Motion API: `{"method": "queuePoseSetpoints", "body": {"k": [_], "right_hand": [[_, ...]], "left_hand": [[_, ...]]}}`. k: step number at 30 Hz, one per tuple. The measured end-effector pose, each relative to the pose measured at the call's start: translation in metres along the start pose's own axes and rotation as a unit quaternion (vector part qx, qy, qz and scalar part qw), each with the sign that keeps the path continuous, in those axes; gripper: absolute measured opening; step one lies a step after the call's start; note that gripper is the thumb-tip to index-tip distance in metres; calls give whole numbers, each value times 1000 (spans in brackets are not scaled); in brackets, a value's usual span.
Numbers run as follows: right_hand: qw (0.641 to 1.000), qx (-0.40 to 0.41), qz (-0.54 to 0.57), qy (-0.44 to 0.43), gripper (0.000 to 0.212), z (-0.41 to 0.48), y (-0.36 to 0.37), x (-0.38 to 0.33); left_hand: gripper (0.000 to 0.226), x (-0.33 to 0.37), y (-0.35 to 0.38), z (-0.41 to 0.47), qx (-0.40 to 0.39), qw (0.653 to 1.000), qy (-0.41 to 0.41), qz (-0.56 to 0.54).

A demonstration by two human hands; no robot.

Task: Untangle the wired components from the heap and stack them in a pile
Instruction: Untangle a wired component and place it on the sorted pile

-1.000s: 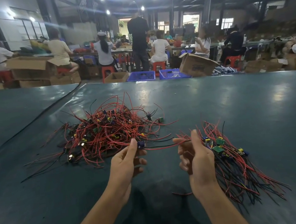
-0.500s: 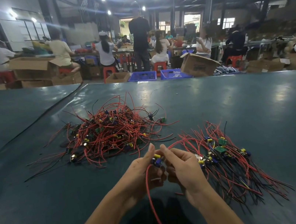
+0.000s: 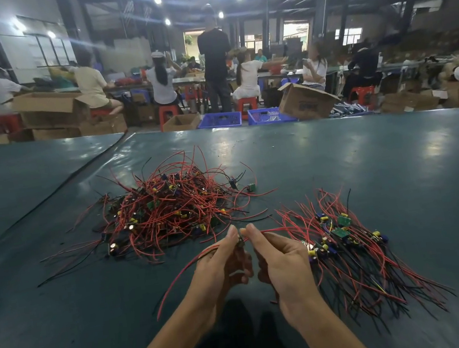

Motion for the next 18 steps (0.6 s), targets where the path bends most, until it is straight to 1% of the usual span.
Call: {"method": "queuePoseSetpoints", "body": {"k": [2, 5, 8, 12, 15, 17, 18], "right_hand": [[1000, 7, -8, 7, 27, 1, -1, 2], [998, 44, 23, 40, 27, 2, -7, 7], [989, 110, 65, 76, 21, 7, -25, 10], [975, 179, 117, 58, 24, 17, -52, 5], [972, 185, 134, 46, 23, 18, -56, 5], [973, 185, 128, 48, 28, 17, -52, 6], [977, 178, 105, 53, 32, 15, -49, 6]], "left_hand": [[33, 1, -3, 1, 15, 1000, 8, 15], [26, 3, -5, 1, 23, 998, 27, 47], [26, 6, -5, 2, 24, 996, 54, 72], [34, 10, -7, 4, 23, 990, 83, 114], [33, 8, -7, 4, 19, 988, 81, 131], [35, 6, -7, 5, 16, 987, 76, 138], [37, 5, -8, 5, 18, 988, 74, 133]]}}
Point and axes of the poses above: each hand's wrist, its own z-axis towards the middle knuckle, its own y-axis out of the palm, x = y × z, the point moved 5 cm from there along z, towards the middle knuckle, and after that the axes turned 7 degrees about -x, right-handed, at the moved point
